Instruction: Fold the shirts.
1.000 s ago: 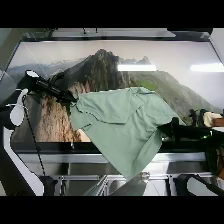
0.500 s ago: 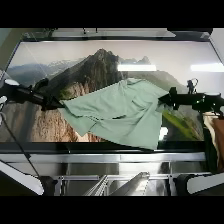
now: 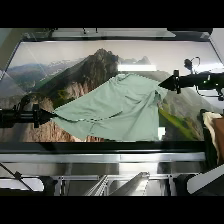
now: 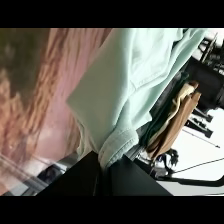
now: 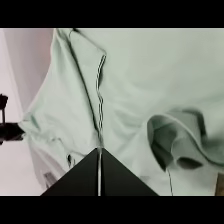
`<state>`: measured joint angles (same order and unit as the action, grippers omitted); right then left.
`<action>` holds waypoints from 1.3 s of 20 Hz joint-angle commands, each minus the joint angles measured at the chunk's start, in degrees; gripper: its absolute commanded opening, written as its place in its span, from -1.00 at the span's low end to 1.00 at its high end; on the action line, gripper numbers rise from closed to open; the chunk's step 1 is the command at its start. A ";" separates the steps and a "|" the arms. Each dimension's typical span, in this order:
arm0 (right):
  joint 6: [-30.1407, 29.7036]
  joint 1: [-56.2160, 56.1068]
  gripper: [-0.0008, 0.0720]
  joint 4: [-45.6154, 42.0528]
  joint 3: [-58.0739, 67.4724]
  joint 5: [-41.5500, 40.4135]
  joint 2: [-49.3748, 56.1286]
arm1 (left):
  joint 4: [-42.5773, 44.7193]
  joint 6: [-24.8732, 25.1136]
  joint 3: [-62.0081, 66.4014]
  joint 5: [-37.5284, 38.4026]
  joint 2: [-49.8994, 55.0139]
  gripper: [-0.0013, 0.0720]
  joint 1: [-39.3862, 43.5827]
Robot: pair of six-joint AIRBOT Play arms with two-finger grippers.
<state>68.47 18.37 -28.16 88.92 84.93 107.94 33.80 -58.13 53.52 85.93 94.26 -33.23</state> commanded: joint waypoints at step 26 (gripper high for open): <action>-8.76 -8.28 0.91 -3.04 -59.93 -19.26 -23.71 | 24.59 -0.90 29.59 12.76 16.39 0.92 8.83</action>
<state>65.76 14.35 -38.68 30.24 70.65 79.66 57.74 -58.43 82.63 97.73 108.66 -24.95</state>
